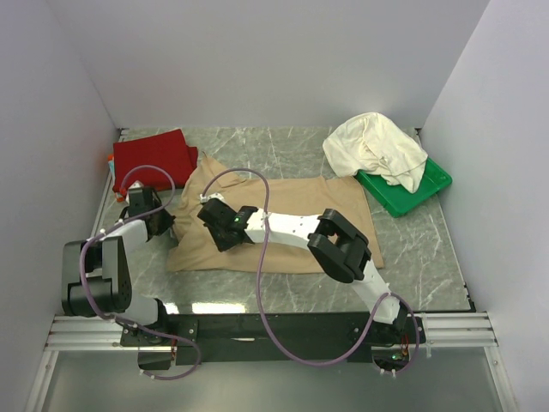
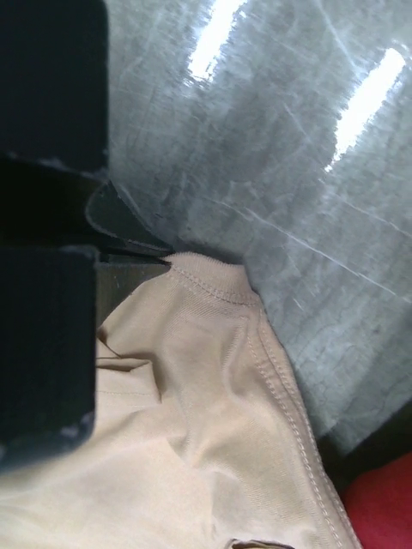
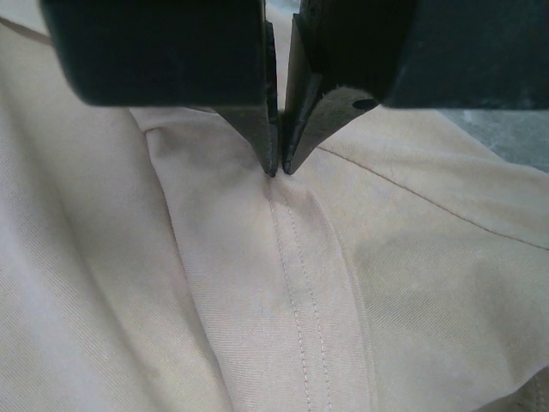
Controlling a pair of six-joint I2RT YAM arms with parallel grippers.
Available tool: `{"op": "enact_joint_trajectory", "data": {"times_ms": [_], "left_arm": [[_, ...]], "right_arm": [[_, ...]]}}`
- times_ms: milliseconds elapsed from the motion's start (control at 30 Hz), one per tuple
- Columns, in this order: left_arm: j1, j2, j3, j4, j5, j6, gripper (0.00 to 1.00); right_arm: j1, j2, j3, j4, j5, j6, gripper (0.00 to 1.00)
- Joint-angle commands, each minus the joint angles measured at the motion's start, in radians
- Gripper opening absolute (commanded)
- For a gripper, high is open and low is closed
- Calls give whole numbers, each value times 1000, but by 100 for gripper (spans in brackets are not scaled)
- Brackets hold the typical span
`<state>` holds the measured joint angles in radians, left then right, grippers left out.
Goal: Fold and stack the t-shirts
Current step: Fold the tshirt
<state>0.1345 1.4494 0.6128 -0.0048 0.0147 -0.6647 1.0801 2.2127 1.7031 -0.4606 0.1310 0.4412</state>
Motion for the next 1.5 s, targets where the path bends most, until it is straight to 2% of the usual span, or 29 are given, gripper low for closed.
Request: {"op": "enact_joint_trajectory", "data": {"times_ms": [0,267,633,1033,1200,1233,1267,1300,1400,1467], "left_arm": [[7,34,51,26,36,60,1],[10,85,96,16,62,88,1],[11,5,77,-24,-67,76,1],[10,22,94,-14,-65,103,9],[10,-7,99,-18,-120,100,13],[10,-15,102,-20,-125,100,14],[11,-27,104,-26,-133,96,20],[10,-33,105,-27,-148,96,32],[8,-64,105,-32,-173,85,52],[8,-89,107,-34,-183,79,57]], "right_arm": [[-14,-67,20,-15,3,19,11],[-86,-113,-19,25,-79,30,11],[-175,-119,-57,48,-163,42,11],[-224,-100,-59,36,-174,50,11],[-233,-103,-63,33,-165,59,15],[-233,-107,-63,34,-159,60,16],[-233,-110,-66,36,-159,60,24],[-233,-114,-63,36,-156,59,28],[-235,-131,-62,33,-140,54,39],[-235,-156,-68,33,-111,54,44]]}}
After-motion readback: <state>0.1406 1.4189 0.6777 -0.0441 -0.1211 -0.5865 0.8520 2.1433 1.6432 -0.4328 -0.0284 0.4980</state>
